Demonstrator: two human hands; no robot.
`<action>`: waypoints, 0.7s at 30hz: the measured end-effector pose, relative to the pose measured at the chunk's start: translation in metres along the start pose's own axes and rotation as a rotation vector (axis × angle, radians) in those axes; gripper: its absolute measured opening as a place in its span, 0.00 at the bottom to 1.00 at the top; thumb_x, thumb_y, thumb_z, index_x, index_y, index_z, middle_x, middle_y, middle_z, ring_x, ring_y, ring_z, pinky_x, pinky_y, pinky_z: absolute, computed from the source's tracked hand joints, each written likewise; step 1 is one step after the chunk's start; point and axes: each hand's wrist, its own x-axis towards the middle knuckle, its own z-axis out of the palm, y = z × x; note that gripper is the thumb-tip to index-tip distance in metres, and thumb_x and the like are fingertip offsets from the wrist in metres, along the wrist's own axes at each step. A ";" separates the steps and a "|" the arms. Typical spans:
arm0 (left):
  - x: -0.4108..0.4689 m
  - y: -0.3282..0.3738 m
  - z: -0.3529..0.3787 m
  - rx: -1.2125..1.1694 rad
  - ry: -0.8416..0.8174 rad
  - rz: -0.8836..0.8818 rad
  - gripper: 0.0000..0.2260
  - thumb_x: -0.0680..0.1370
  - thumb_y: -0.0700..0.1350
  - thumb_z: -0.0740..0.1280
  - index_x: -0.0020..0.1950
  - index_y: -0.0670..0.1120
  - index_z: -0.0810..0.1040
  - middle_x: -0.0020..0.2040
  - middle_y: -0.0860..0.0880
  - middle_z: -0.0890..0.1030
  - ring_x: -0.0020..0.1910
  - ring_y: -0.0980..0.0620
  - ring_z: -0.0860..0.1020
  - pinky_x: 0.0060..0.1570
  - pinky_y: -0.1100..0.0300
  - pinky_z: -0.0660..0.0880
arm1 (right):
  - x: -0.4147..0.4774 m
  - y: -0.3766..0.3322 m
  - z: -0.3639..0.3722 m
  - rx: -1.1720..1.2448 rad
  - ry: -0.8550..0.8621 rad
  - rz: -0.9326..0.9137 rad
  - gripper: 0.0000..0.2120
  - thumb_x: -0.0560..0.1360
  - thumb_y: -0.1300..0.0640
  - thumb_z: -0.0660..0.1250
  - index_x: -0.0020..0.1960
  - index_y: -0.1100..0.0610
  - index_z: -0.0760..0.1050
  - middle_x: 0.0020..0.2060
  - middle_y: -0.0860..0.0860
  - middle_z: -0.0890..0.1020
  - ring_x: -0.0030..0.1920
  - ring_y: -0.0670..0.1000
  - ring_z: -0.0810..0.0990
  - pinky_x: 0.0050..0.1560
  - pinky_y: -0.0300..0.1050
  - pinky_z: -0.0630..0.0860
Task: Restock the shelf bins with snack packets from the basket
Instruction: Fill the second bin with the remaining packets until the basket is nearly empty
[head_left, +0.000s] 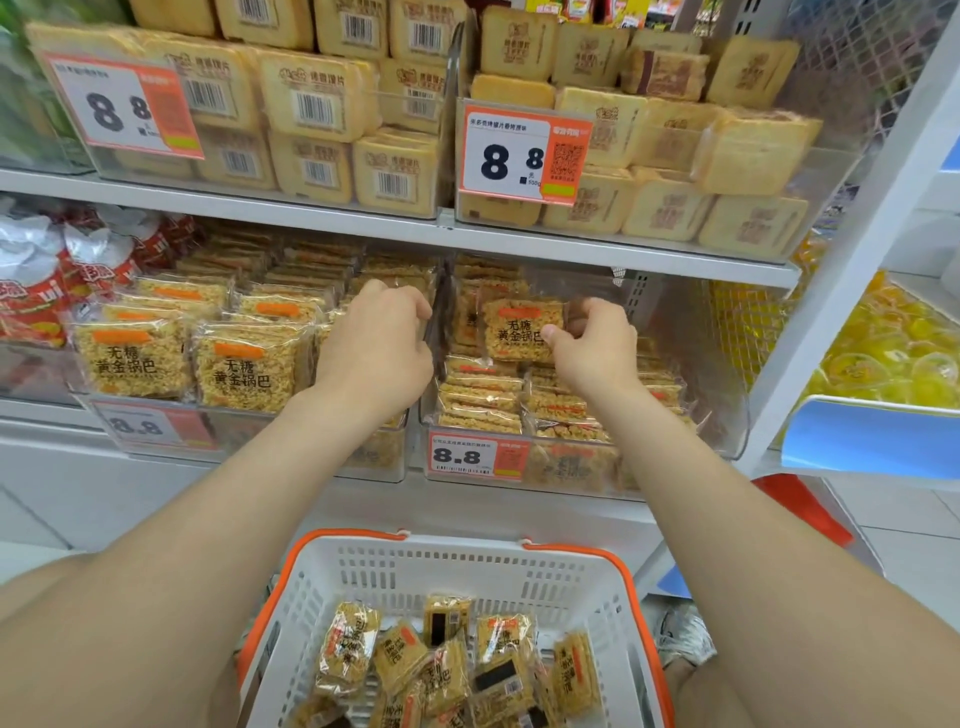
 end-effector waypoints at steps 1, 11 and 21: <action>0.001 -0.001 0.001 0.008 -0.003 -0.003 0.16 0.80 0.40 0.69 0.68 0.51 0.80 0.64 0.47 0.75 0.61 0.43 0.78 0.52 0.50 0.75 | 0.004 0.001 0.005 -0.016 0.001 -0.004 0.22 0.79 0.53 0.74 0.70 0.58 0.77 0.60 0.55 0.84 0.63 0.58 0.80 0.66 0.54 0.76; 0.001 0.007 0.003 0.077 -0.052 0.013 0.11 0.81 0.39 0.67 0.62 0.47 0.83 0.64 0.46 0.71 0.56 0.41 0.79 0.53 0.44 0.80 | 0.015 0.004 0.040 -0.066 0.020 -0.064 0.15 0.75 0.50 0.78 0.54 0.59 0.82 0.46 0.54 0.83 0.49 0.53 0.77 0.48 0.43 0.70; -0.005 0.001 0.005 0.030 -0.019 0.053 0.11 0.80 0.41 0.68 0.62 0.51 0.79 0.60 0.49 0.71 0.50 0.45 0.78 0.45 0.49 0.80 | 0.001 0.002 0.028 -0.382 0.018 -0.097 0.22 0.76 0.39 0.74 0.48 0.57 0.72 0.39 0.51 0.78 0.45 0.57 0.80 0.47 0.55 0.81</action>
